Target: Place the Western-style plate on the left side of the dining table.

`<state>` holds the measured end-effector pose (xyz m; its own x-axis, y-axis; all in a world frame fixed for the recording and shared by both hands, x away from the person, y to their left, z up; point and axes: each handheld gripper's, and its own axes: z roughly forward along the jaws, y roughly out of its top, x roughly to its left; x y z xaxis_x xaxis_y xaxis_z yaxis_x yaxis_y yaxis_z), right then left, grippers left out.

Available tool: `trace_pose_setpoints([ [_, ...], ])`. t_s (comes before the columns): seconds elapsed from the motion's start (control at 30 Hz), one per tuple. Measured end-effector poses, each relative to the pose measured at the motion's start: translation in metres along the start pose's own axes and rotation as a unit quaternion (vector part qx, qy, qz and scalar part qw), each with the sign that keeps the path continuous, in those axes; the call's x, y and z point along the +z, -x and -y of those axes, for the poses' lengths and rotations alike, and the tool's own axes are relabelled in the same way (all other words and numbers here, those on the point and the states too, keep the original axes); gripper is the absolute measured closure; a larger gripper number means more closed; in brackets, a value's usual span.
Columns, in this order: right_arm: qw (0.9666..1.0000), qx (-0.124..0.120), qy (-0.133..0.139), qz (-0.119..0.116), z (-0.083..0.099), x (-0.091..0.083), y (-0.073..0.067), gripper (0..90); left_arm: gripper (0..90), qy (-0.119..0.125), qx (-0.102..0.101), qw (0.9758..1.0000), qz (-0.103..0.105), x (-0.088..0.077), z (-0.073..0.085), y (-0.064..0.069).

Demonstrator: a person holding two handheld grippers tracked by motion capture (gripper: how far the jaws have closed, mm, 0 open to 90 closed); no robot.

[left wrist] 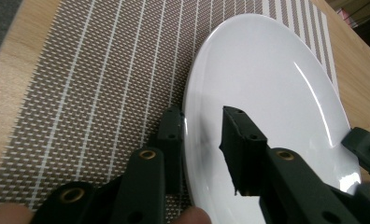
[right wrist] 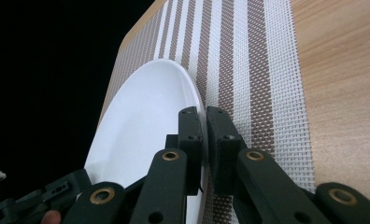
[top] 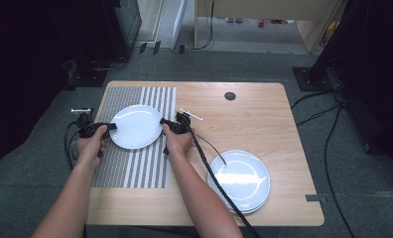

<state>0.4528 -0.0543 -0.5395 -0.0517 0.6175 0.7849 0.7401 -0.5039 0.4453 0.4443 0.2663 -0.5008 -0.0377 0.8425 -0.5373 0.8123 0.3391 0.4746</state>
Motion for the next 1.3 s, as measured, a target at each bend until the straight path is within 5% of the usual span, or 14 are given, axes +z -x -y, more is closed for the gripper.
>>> trace_pose_setpoints([
  [0.13,1.0,-0.008,0.004,-0.004,0.0,0.0,-0.001,79.3,64.9,0.008,0.019,0.9998,-0.004,0.0,0.001,0.003],
  [0.4,0.9978,-0.059,0.03,-0.007,-0.005,-0.009,-0.007,61.4,45.6,0.087,0.044,0.9952,-0.011,-0.019,0.0,-0.001],
  [0.43,0.9925,-0.114,0.044,0.004,-0.006,-0.013,-0.012,56.6,44.6,0.11,0.052,0.9925,-0.012,-0.027,0.0,0.0],
  [0.63,0.9774,-0.2,0.069,0.009,-0.008,-0.028,-0.03,41.3,41.7,0.165,0.078,0.9829,0.024,-0.052,0.009,0.009],
  [0.73,0.9666,-0.244,0.074,0.022,-0.009,-0.039,-0.041,36.2,40.2,0.185,0.104,0.9769,0.029,-0.065,0.016,0.015],
  [0.83,0.9644,-0.261,0.038,0.018,-0.011,-0.052,-0.051,29.4,37.8,0.204,0.114,0.9714,0.04,-0.078,0.024,0.018],
  [0.9,0.9567,-0.291,0.007,0.001,-0.011,-0.063,-0.055,28.6,35.2,0.214,0.127,0.9677,0.043,-0.086,0.031,0.022],
  [1.0,0.9445,-0.328,0.006,-0.011,-0.01,-0.079,-0.065,27.3,32.8,0.221,0.139,0.9642,0.046,-0.093,0.039,0.026],
  [1.1,0.9411,-0.338,0.005,-0.011,-0.009,-0.094,-0.073,24.5,28.7,0.224,0.152,0.9613,0.052,-0.104,0.056,0.034],
  [1.3,0.9308,-0.365,-0.009,-0.025,-0.009,-0.124,-0.081,20.3,24.0,0.209,0.201,0.9569,0.009,-0.114,0.078,0.046],
])
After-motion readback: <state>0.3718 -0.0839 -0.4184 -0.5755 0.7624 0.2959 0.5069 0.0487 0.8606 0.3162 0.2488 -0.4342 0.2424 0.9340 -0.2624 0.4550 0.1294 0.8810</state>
